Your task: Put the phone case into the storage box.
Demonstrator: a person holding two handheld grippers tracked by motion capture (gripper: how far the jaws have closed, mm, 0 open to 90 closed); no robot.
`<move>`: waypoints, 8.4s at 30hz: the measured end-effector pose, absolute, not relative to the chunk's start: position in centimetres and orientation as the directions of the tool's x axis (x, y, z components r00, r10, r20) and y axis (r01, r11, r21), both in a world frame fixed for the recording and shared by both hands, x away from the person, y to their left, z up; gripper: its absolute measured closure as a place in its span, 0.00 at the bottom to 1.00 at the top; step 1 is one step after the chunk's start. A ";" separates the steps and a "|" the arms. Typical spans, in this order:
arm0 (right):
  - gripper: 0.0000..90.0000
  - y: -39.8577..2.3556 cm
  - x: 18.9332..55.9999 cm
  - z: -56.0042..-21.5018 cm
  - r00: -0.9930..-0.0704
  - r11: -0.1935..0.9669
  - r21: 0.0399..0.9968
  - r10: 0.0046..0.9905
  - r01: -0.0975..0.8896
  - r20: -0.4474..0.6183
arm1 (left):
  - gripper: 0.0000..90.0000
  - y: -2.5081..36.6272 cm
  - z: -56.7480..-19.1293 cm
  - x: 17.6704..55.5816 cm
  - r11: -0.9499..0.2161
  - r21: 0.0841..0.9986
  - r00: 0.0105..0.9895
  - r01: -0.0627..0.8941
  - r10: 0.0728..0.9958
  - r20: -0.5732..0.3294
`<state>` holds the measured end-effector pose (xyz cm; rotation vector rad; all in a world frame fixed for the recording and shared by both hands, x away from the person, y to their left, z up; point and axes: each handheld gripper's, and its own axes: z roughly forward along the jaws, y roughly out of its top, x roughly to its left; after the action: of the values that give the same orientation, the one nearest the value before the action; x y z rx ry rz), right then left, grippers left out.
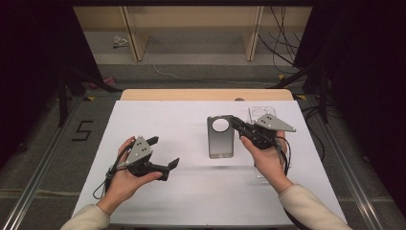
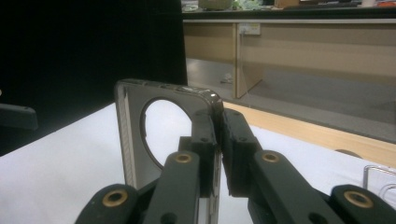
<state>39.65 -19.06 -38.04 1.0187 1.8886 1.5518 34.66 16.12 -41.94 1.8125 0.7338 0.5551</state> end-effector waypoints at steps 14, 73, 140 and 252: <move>0.94 -19.9 40.0 -37.3 -0.580 0.055 0.972 0.810 0.226 0.089 | 0.00 16.6 -42.0 34.0 -0.260 0.940 0.710 0.221 0.704 0.028; 0.94 -23.5 41.7 -34.3 -0.486 -0.013 0.986 0.869 0.164 0.093 | 0.01 17.0 -42.3 34.1 -0.255 0.939 0.697 0.231 0.717 0.023; 0.95 -27.7 43.9 -32.5 -0.345 -0.028 0.994 0.937 0.103 0.062 | 0.01 17.1 -42.4 34.2 -0.248 0.940 0.695 0.234 0.719 0.017; 0.95 -30.0 48.4 -34.0 -0.216 0.025 0.992 0.976 0.121 0.001 | 0.01 17.1 -42.6 34.4 -0.252 0.937 0.694 0.243 0.720 0.014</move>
<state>48.42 -29.99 -33.98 1.1803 1.4679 1.2979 34.39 17.14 -42.60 1.8146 0.7610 0.5473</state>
